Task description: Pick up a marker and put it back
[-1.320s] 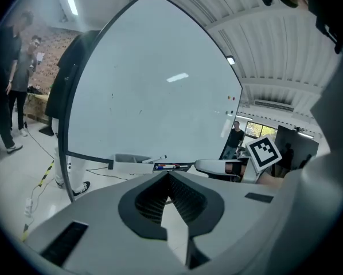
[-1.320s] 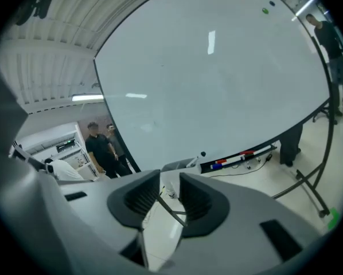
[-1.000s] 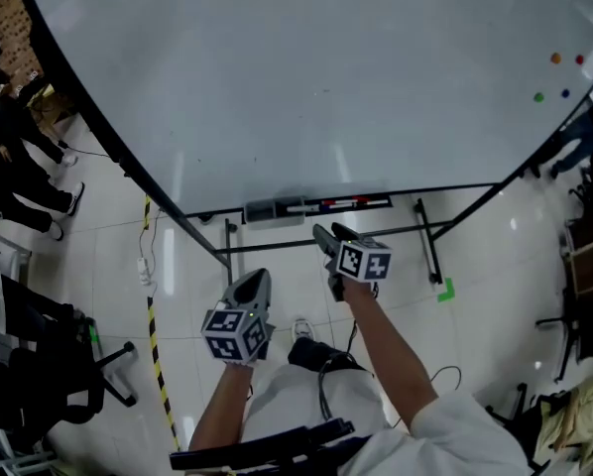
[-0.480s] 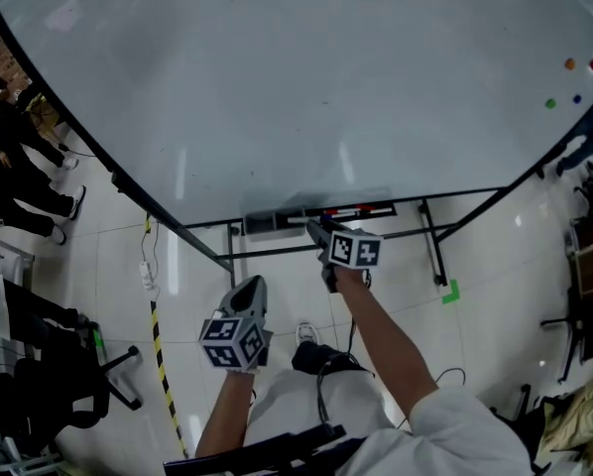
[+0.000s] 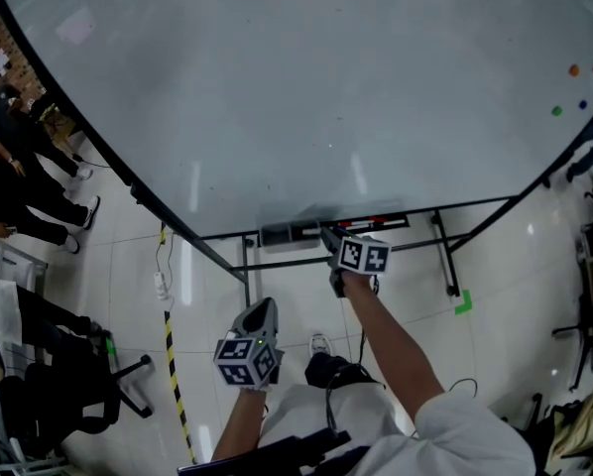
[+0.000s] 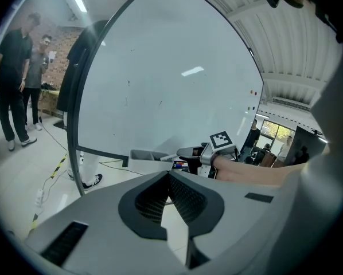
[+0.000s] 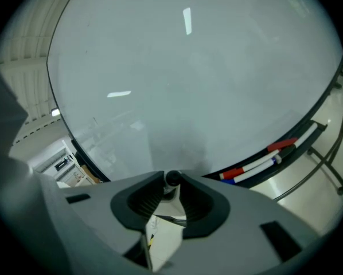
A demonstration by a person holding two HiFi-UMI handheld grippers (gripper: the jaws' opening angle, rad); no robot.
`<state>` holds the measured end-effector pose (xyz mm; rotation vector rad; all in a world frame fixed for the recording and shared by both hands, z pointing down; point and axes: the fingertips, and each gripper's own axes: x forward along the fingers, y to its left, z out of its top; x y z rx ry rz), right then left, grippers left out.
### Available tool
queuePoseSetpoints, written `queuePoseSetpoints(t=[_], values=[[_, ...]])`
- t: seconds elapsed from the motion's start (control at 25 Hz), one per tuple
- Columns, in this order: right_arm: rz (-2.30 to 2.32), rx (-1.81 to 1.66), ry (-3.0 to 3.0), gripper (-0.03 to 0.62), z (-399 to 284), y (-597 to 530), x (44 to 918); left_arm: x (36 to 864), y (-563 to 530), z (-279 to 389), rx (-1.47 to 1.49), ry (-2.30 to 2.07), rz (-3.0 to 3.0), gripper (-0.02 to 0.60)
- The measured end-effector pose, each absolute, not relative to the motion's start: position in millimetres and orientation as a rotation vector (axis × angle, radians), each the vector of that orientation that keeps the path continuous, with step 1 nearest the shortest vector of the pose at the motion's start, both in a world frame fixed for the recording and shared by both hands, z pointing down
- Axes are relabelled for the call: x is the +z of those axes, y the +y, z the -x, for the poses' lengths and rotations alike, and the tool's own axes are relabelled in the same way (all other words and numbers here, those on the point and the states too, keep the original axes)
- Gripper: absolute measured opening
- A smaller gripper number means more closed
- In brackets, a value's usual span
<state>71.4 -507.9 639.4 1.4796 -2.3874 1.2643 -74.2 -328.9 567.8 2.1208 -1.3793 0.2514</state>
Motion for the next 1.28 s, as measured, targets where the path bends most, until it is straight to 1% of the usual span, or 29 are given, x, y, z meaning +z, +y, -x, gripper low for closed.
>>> queuePoseSetpoints(t=[0.2,0.44,0.72,0.88,1.12,1.28], values=[[-1.55,1.226,-2.454,0.082,-76.9,-504.3,618.7,568.0,-310.8,76.0,0.254,-1.367,-2.12,-0.012],[-1.594,1.147,-2.574,0.081,-91.6,-479.8,567.0,563.8,-297.4,73.9,0.233,-1.345,-2.155,-0.012],[-1.633,0.951,-2.692,0.081,-116.0,-399.5,502.3,543.6,-266.7,63.8,0.198,-1.283,-2.274,-0.012],[-1.65,0.831,-2.719,0.082,-120.4,-345.0,471.3,525.0,-245.5,69.1,0.167,-1.29,-2.305,-0.012],[-1.672,0.788,-2.736,0.081,-120.8,-267.0,452.7,515.8,-213.9,80.6,0.128,-1.316,-2.294,-0.012],[-1.695,0.789,-2.711,0.081,-115.7,-226.7,461.7,519.5,-199.0,83.2,0.135,-1.31,-2.294,-0.012]])
